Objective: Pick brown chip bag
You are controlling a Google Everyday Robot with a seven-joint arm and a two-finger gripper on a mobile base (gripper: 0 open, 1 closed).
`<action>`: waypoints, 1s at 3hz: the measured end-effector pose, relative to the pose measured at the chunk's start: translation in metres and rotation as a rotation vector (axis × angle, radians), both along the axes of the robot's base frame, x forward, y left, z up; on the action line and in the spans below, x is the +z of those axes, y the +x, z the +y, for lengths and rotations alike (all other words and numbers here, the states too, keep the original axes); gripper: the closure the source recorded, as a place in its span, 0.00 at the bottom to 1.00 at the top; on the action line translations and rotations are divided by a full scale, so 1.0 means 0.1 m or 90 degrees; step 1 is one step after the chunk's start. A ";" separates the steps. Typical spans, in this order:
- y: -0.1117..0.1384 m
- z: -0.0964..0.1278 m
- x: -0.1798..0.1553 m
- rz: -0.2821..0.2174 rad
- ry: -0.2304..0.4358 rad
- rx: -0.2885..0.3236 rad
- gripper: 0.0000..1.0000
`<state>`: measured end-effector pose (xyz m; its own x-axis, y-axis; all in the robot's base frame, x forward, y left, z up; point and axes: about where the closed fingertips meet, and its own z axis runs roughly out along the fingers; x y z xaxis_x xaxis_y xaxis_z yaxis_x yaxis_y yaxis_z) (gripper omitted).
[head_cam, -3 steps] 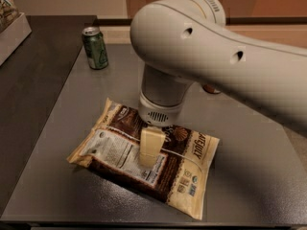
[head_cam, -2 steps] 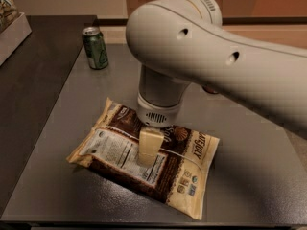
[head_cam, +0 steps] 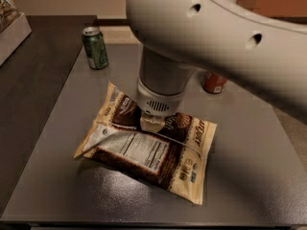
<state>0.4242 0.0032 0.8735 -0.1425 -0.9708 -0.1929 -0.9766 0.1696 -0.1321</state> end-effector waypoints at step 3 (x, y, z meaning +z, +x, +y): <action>-0.03 -0.05 1.14 -0.105 0.062 0.032 1.00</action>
Offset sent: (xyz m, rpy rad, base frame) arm 0.0008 -0.0026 0.1088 0.1079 -0.1544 0.0492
